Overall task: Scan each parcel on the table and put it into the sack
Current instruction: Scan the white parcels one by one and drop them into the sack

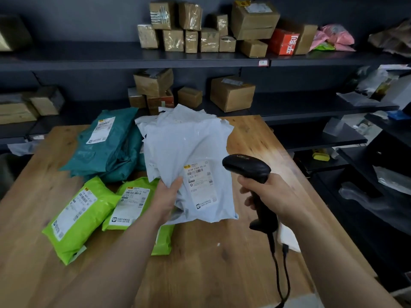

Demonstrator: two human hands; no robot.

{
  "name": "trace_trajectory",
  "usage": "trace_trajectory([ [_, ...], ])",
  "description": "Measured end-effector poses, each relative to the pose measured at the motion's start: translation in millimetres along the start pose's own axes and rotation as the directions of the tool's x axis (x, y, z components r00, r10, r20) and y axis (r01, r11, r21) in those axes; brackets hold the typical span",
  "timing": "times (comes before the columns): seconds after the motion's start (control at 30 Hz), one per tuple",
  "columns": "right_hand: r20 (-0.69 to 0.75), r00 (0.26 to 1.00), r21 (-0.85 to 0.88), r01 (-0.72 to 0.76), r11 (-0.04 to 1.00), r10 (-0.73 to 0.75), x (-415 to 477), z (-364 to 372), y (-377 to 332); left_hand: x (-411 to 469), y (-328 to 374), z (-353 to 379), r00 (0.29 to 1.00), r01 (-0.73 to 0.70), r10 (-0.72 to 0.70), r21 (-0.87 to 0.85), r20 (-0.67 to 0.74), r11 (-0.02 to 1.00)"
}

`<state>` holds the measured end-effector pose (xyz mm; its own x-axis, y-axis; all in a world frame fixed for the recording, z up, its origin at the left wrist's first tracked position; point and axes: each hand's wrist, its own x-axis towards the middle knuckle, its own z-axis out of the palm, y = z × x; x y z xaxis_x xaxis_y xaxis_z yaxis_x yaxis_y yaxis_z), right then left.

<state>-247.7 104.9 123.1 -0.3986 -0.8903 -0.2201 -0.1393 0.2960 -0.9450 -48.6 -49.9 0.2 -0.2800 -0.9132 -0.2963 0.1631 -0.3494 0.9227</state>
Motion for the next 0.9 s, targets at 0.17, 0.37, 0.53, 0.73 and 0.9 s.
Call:
trace_trajectory([
  [0.17,0.09,0.996,0.135,0.015,0.991,-0.027,17,48,-11,-30,53,-46,0.992,-0.085,0.079,-0.058,-0.097,0.995],
  [0.37,0.352,0.936,0.353,-0.125,0.927,-0.008,12,159,-42,-90,116,-149,0.968,-0.148,0.148,0.018,-0.205,0.989],
  [0.53,0.497,0.867,0.277,-0.128,0.952,-0.028,-17,284,-73,-152,147,-265,0.931,-0.178,0.192,0.073,-0.31,0.981],
  [0.73,0.614,0.787,0.214,-0.096,0.972,-0.057,-79,451,-101,-237,163,-434,0.895,-0.129,0.145,0.067,-0.422,0.989],
  [0.9,0.682,0.728,0.162,-0.047,0.986,-0.078,-130,587,-120,-298,177,-564,0.824,-0.05,0.095,0.096,-0.559,0.994],
])
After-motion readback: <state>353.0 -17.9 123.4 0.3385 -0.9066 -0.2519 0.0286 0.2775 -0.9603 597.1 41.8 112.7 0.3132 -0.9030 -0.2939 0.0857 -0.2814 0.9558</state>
